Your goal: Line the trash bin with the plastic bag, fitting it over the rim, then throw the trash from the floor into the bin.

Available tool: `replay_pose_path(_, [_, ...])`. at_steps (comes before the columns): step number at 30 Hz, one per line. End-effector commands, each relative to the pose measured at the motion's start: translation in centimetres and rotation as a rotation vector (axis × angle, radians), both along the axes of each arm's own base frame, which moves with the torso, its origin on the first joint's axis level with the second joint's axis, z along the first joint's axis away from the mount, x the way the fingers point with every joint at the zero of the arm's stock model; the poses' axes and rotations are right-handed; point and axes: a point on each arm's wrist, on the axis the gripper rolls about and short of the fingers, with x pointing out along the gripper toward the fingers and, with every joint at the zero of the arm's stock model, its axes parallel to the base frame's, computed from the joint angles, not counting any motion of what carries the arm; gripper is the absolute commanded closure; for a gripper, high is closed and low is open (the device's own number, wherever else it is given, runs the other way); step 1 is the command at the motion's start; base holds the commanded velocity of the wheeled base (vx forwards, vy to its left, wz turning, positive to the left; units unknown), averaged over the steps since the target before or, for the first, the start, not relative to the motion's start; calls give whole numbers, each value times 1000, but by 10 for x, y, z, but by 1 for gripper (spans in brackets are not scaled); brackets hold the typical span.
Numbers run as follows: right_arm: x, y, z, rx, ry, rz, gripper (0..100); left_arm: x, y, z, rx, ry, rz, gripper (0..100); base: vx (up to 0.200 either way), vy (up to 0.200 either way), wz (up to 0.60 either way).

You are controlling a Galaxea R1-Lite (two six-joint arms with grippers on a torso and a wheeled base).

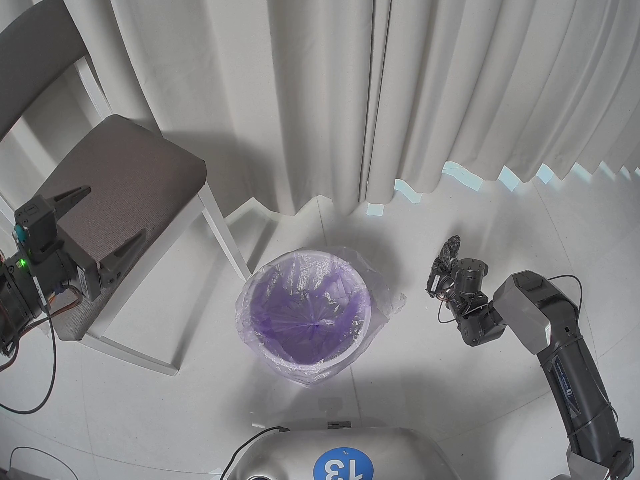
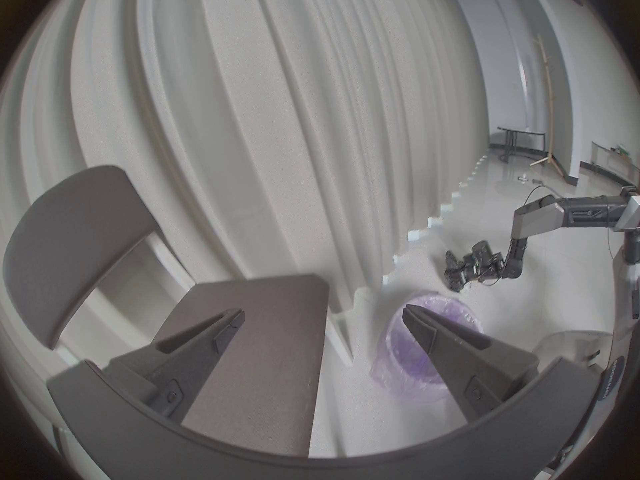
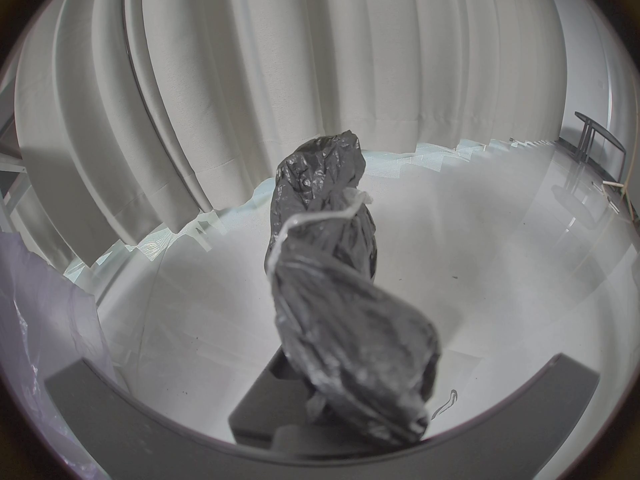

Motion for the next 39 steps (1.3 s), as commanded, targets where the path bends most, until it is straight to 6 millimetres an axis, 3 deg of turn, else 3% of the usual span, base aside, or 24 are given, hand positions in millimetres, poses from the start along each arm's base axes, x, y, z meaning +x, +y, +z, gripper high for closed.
replay_pose_path(1, [-5,-2,-1,-6,25,1,100,-2,-16,-1,1,-14,-98,0,0,0,0])
replay_pose_path(6, [-28,-17,29,-5,27,0,100,-3,-32,-5,-26,0,-189,0,0,0,0])
replay_pose_path(12, [-55,-36,106,17,-50,5,100,0,-49,-15,-132,16,-275,0,0,0,0])
replay_pose_path(13, [-57,-36,112,17,-55,8,100,0,-50,-15,-131,13,-277,0,0,0,0])
replay_pose_path(15, [-71,-37,146,21,-89,30,100,4,-57,-22,-136,-9,-299,0,0,0,0])
replay_pose_path(16, [-72,-37,148,20,-94,32,100,4,-58,-23,-137,-10,-301,0,0,0,0])
replay_pose_path(17, [-84,-38,173,23,-124,46,100,3,-60,-29,-152,-27,-312,0,0,0,0])
replay_pose_path(18, [-90,-37,185,25,-138,58,100,2,-61,-31,-159,-43,-316,0,0,0,0])
replay_pose_path(19, [-90,-37,185,25,-138,58,100,2,-61,-31,-159,-43,-316,0,0,0,0])
replay_pose_path(21, [-111,-34,221,16,-171,94,100,-1,-61,-40,-195,-55,-295,0,0,0,0])
replay_pose_path(23, [-125,-29,241,-4,-180,121,100,-5,-57,-46,-234,-36,-247,0,0,0,0])
replay_pose_path(25, [-125,-29,241,-4,-180,121,100,-5,-57,-46,-234,-36,-247,0,0,0,0])
replay_pose_path(26, [-145,-18,269,-37,-215,170,100,-9,-52,-54,-294,-1,-162,0,0,0,0])
replay_pose_path(29, [-157,-5,286,-60,-235,210,100,-8,-51,-55,-321,13,-122,0,0,0,0])
replay_pose_path(31, [-181,22,309,-86,-255,282,100,-5,-49,-55,-327,12,-87,0,0,0,0])
replay_pose_path(33, [-202,44,316,-84,-255,353,100,-6,-44,-56,-315,7,-57,0,0,0,0])
replay_pose_path(37, [-226,84,316,-85,-254,440,100,-2,-33,-55,-255,-27,23,0,0,0,0])
replay_pose_path(39, [-226,86,316,-88,-253,445,100,-2,-32,-55,-249,-31,33,0,0,0,0])
